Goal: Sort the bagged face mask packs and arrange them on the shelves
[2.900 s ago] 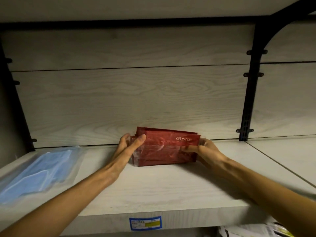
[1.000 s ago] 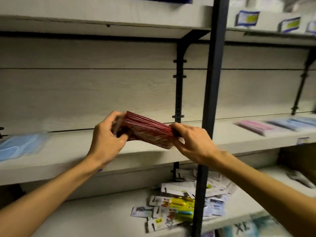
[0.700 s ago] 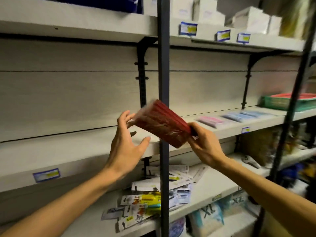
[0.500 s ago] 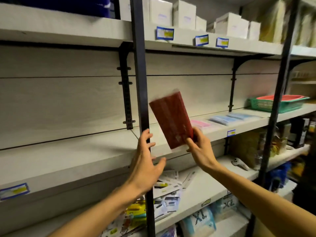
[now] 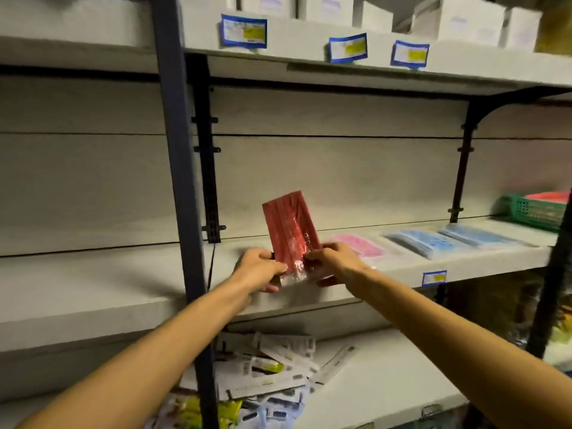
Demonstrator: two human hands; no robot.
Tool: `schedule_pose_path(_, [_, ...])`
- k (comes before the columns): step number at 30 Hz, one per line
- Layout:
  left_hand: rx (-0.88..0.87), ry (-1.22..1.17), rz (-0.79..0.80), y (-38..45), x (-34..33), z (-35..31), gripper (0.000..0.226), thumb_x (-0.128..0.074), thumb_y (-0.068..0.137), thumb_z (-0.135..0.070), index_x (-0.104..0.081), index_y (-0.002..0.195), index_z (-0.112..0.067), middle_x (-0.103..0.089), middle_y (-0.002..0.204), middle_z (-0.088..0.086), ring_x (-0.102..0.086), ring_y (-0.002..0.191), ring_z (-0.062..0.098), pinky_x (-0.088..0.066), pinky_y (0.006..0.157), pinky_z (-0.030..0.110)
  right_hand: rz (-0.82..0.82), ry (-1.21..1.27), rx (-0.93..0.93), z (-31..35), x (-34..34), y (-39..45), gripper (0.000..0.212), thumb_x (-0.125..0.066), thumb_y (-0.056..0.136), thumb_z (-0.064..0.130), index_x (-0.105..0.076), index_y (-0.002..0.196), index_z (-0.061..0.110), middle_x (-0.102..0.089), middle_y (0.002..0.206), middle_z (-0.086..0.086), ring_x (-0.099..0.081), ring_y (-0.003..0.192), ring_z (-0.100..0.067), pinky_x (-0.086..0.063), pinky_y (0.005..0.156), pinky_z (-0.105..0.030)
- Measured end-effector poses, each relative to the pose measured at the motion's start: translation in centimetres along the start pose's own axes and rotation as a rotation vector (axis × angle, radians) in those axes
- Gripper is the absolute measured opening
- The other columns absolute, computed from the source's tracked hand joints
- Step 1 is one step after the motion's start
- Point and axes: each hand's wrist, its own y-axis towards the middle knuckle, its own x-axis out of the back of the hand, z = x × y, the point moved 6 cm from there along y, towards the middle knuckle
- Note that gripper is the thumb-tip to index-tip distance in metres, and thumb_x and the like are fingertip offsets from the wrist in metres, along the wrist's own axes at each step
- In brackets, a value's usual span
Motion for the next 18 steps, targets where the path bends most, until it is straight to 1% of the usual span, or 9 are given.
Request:
schedule_pose_path(2, [0.021,0.062,-0.055,1.4,-0.2,0.1,0.024,-0.075,0.087,-0.007,-0.064,0.109,-0.009,-0.073,0.1,0.009,-0.071,0.071,0.02,-0.058,0.054,0.028,0.048,-0.079,-0.041,-0.4,0.3,2.0,0.014,-0.068,0.092,0.019,-0.071,0.091,0.006,-0.073,0.084,-0.013,-0.067,0.068,-0.024,-0.052,0.05,-0.023])
schedule_pose_path(4, [0.053,0.142,-0.078,2.5,-0.4,0.2,0.023,-0.076,0.086,-0.008,-0.064,0.106,-0.007,-0.073,0.099,0.011,-0.066,0.059,0.017,-0.055,0.053,0.028,0.069,-0.24,-0.042,-0.6,0.7,3.9,0.022,-0.072,0.089,0.026,-0.074,0.083,0.005,-0.071,0.077,-0.012,-0.063,0.063,-0.022,-0.048,0.049,-0.022])
schedule_pose_path(7, [0.094,0.241,-0.112,3.5,-0.3,0.3,0.028,-0.08,0.084,-0.011,-0.064,0.107,-0.011,-0.073,0.099,0.013,-0.063,0.056,0.019,-0.057,0.059,0.032,0.074,-0.471,-0.011,-1.0,1.3,5.8,0.032,-0.076,0.084,0.036,-0.077,0.082,0.004,-0.07,0.071,-0.008,-0.059,0.055,-0.016,-0.045,0.05,-0.022])
schedule_pose_path(10, [0.099,0.339,-0.154,3.9,0.0,0.1,0.027,-0.082,0.081,-0.014,-0.066,0.102,-0.012,-0.071,0.085,0.008,-0.058,0.046,0.017,-0.052,0.05,0.027,0.067,-0.525,0.022,-1.6,1.5,6.8,0.033,-0.072,0.086,0.035,-0.078,0.084,0.003,-0.073,0.075,-0.01,-0.059,0.056,-0.016,-0.045,0.054,-0.025])
schedule_pose_path(12, [0.106,0.375,-0.151,4.1,-0.1,-0.1,0.02,-0.082,0.08,-0.014,-0.069,0.095,-0.011,-0.069,0.076,0.007,-0.057,0.044,0.017,-0.051,0.047,0.026,0.064,-0.534,0.042,-1.8,1.5,7.1,0.031,-0.07,0.086,0.033,-0.078,0.082,0.003,-0.071,0.068,-0.007,-0.056,0.049,-0.013,-0.043,0.048,-0.024])
schedule_pose_path(14, [0.1,0.419,-0.142,4.2,-0.1,-0.3,0.015,-0.082,0.08,-0.015,-0.071,0.089,-0.011,-0.07,0.073,0.007,-0.059,0.046,0.018,-0.053,0.047,0.027,0.06,-0.548,0.07,-1.9,1.6,7.4,0.03,-0.069,0.085,0.032,-0.078,0.078,0.004,-0.066,0.06,-0.003,-0.055,0.046,-0.012,-0.043,0.047,-0.025])
schedule_pose_path(15, [0.095,0.448,-0.138,4.2,-0.2,-0.4,0.013,-0.082,0.081,-0.017,-0.073,0.087,-0.01,-0.07,0.072,0.006,-0.06,0.047,0.018,-0.054,0.049,0.027,0.06,-0.556,0.086,-1.9,1.6,7.5,0.03,-0.068,0.085,0.033,-0.077,0.076,0.005,-0.066,0.06,-0.003,-0.058,0.049,-0.014,-0.047,0.05,-0.027])
schedule_pose_path(17, [0.089,0.497,-0.139,4.1,-0.2,-0.4,0.011,-0.081,0.081,-0.019,-0.076,0.082,-0.009,-0.071,0.067,0.003,-0.062,0.047,0.017,-0.055,0.051,0.026,0.063,-0.604,0.118,-1.9,1.4,7.5,0.032,-0.066,0.084,0.035,-0.075,0.075,0.007,-0.07,0.066,-0.007,-0.066,0.063,-0.022,-0.054,0.062,-0.033])
schedule_pose_path(18, [0.088,0.518,-0.14,4.1,-0.2,-0.3,0.012,-0.08,0.082,-0.02,-0.077,0.079,-0.009,-0.07,0.064,0.002,-0.062,0.046,0.016,-0.055,0.05,0.024,0.06,-0.645,0.13,-2.0,1.3,7.5,0.033,-0.064,0.084,0.037,-0.073,0.073,0.008,-0.069,0.069,-0.008,-0.068,0.07,-0.025,-0.054,0.067,-0.033])
